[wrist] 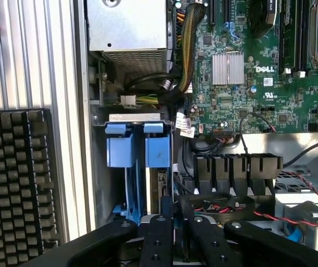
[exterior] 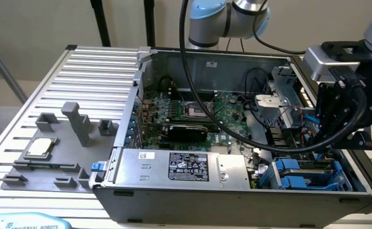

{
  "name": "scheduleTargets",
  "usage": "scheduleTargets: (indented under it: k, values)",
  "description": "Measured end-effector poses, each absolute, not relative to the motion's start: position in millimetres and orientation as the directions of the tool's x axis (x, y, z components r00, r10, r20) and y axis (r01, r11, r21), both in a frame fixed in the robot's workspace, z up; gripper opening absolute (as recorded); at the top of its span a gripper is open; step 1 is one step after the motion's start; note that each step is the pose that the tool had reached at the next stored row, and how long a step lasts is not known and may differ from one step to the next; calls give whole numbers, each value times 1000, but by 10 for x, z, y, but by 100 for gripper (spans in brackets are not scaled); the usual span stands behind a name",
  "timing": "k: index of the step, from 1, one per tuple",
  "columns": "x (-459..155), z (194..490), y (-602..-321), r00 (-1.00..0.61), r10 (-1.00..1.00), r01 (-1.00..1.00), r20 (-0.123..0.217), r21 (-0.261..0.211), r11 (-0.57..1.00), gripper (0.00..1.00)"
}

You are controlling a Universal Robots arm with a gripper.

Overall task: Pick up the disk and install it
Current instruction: 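Insert the second disk wire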

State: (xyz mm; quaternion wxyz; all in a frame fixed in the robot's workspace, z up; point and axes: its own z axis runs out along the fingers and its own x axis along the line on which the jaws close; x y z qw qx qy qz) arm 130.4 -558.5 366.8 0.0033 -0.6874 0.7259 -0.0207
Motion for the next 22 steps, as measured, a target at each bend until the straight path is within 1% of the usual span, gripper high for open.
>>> scheduleTargets:
  k: [7,15,22]
  values:
    - [1164,3660,-5586,-55,-998,-997,23,-49,54,16]
    - [1132,3565,-5588,-52,-998,-996,22,-75,51,16]
    - [1132,3497,-5597,-49,-999,-995,21,-84,47,16]
